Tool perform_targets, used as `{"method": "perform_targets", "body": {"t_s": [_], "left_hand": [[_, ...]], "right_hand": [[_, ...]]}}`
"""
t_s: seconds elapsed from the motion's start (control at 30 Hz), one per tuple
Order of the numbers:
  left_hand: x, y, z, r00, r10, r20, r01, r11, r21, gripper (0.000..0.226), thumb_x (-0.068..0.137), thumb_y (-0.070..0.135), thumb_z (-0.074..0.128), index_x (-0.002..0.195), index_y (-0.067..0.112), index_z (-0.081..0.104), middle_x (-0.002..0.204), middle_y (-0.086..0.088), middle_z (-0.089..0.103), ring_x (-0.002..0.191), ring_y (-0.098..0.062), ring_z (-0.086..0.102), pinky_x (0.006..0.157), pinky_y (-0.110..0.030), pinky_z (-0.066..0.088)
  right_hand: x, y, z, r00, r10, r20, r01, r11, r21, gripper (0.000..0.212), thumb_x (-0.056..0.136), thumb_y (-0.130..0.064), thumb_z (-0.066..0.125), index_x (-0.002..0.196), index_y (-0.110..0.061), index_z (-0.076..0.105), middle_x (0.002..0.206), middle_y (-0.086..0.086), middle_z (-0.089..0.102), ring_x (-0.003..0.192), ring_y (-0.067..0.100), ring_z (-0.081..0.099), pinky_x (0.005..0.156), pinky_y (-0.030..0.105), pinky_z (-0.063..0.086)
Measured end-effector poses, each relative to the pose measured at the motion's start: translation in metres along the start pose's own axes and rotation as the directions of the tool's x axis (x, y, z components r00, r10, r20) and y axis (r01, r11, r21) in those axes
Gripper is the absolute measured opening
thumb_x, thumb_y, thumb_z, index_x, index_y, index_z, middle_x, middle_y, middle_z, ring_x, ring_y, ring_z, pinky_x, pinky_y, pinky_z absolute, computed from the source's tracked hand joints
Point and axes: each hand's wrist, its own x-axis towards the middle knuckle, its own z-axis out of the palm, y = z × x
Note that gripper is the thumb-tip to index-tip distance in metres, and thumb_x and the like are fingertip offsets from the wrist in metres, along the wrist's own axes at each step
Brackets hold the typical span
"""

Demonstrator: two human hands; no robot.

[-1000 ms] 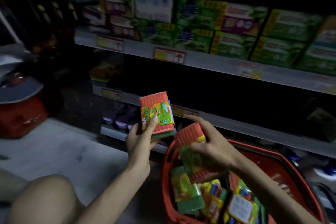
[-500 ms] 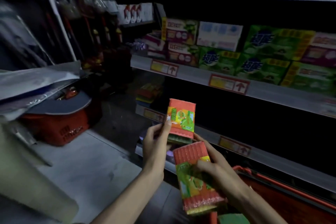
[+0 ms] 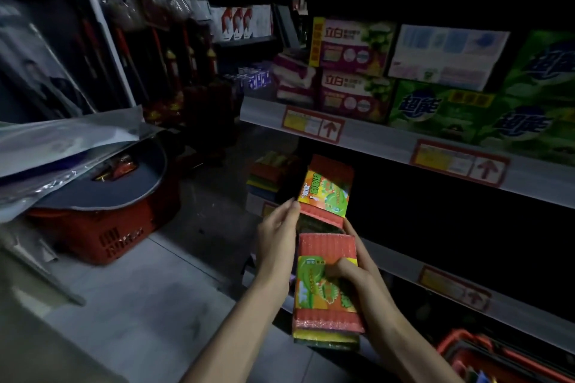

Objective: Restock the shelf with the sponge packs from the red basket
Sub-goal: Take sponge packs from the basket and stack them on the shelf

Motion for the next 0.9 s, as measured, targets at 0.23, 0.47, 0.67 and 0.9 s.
{"method": "perform_targets", "body": {"t_s": [0.23,0.47,0.67,0.9], "left_hand": [[0.031,-0.009,-0.009,0.999,-0.039,0.019,0.039,0.999,0.014,0.024,0.105,0.029,0.056,0.125,0.029,0.069,0.107,0.004,0.077,0.090,-0.010,0.076,0.069,-0.024,0.060],[0.057,-0.012,-0.012,0.995,-0.071,0.072,0.075,0.996,-0.057,0.038,0.104,0.021,0.056,0.141,0.029,0.061,0.130,0.011,0.066,0.112,-0.009,0.069,0.093,-0.032,0.057],[0.070,-0.013,-0.010,0.996,-0.083,0.038,0.085,0.995,-0.058,0.041,0.103,0.032,0.058,0.144,0.028,0.057,0.142,0.001,0.061,0.126,-0.021,0.061,0.111,-0.048,0.047],[0.075,-0.019,-0.010,0.995,-0.096,0.019,0.096,0.995,-0.003,0.041,0.104,0.031,0.058,0.144,0.023,0.057,0.141,0.001,0.059,0.129,-0.020,0.057,0.113,-0.046,0.044]], "right_hand": [[0.046,0.005,0.012,0.997,0.027,-0.075,-0.024,0.999,0.040,0.074,0.070,-0.019,0.070,0.134,-0.053,0.052,0.112,0.014,0.075,0.096,0.040,0.074,0.074,0.048,0.062],[0.075,0.011,0.020,0.992,0.055,-0.114,-0.052,0.998,0.030,0.051,0.068,-0.022,0.071,0.117,-0.032,0.062,0.103,0.017,0.074,0.089,0.037,0.076,0.070,0.047,0.062],[0.083,0.015,0.024,0.991,0.079,-0.108,-0.079,0.997,0.006,0.056,0.067,-0.025,0.072,0.120,-0.029,0.056,0.109,0.019,0.072,0.087,0.035,0.077,0.069,0.044,0.062],[0.081,0.016,0.025,0.995,0.016,-0.098,-0.028,0.992,-0.124,0.037,0.085,-0.014,0.073,0.116,-0.027,0.059,0.100,0.010,0.071,0.082,0.024,0.076,0.063,0.030,0.059]]}}
